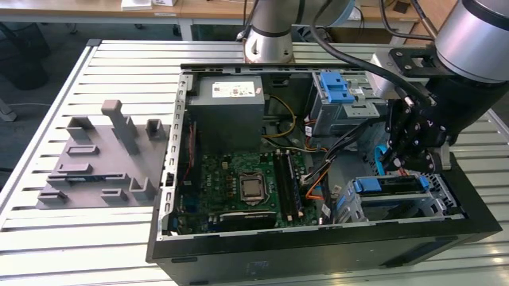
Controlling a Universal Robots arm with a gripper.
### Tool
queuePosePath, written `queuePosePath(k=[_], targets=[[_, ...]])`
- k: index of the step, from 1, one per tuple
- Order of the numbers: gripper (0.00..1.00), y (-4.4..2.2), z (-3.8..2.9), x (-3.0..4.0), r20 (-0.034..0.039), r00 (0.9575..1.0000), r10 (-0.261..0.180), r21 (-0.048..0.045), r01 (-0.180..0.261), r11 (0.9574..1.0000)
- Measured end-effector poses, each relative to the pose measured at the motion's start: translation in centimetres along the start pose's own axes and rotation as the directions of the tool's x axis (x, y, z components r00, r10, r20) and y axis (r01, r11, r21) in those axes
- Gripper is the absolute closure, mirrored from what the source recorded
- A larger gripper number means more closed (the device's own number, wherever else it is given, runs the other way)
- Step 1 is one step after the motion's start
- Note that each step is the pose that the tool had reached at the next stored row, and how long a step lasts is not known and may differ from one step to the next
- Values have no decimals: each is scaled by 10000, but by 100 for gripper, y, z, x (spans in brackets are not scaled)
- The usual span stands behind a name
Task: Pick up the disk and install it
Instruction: 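Insert the second disk wire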
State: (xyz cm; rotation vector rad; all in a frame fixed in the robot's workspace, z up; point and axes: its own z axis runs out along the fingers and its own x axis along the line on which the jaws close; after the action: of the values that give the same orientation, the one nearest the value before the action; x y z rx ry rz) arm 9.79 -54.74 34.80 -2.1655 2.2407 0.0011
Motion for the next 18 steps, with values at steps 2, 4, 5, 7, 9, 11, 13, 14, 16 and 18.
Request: queuePosePath(k=[2,4,5,7,9,11,13,14,16,18], targets=[[84,0,6,13,51,10000,-8,1,8,10000],[84,0,15,19,102,9999,-45,1,45,10000],[84,0,21,22,118,9999,-71,0,71,10000],[84,-1,34,36,126,9999,-101,0,101,9999],[84,-1,48,51,127,9999,-109,0,109,9999],[84,-1,54,56,128,9999,-111,0,111,9999],[84,-1,52,57,124,9999,-111,0,111,9999],[84,-2,53,57,124,9999,-112,-1,112,9999],[84,-14,55,57,125,9999,-118,-1,118,9999],[84,-24,56,56,126,9998,-120,-1,120,9999]])
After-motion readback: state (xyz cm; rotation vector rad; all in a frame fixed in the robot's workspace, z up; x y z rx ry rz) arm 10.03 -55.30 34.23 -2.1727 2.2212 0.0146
